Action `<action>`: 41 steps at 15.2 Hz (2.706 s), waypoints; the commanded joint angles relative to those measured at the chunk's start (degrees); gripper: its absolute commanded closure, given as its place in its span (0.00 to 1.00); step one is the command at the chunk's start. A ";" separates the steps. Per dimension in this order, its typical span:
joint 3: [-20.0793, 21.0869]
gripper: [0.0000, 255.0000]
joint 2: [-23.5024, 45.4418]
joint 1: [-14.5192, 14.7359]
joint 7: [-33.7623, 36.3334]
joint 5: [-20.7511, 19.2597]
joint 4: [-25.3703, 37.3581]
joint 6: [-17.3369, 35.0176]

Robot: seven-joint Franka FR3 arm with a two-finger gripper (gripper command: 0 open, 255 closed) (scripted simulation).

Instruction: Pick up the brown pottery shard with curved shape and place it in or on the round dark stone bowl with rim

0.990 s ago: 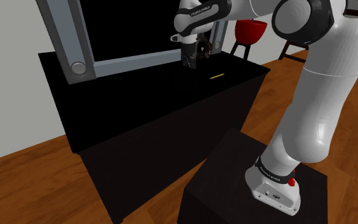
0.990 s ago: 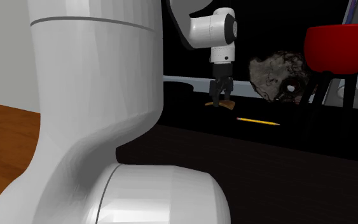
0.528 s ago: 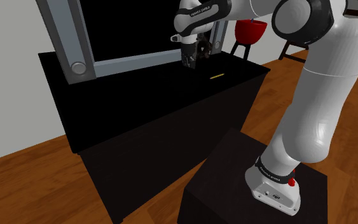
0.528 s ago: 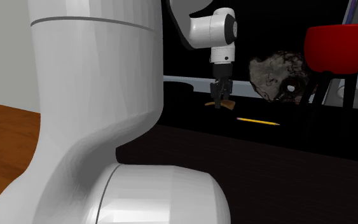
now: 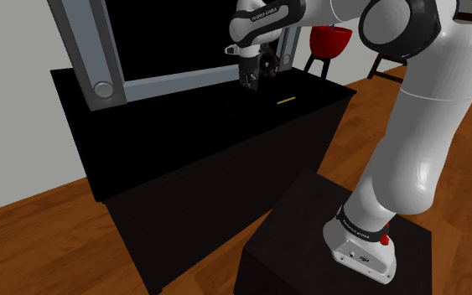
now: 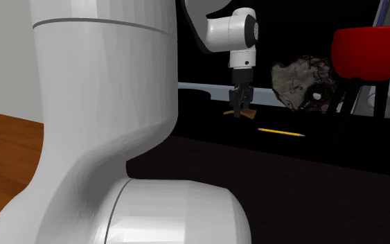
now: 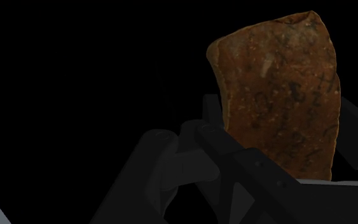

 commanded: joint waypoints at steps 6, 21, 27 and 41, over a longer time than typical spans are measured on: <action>-0.10 1.00 -0.93 0.04 -0.08 -0.34 3.99 -4.83; -0.30 1.00 -1.01 -0.21 -0.77 -0.34 15.46 -16.35; -0.43 1.00 -0.04 -0.55 -1.31 0.03 21.34 -21.31; 5.95 1.00 -13.11 7.86 13.26 -3.65 9.38 -22.57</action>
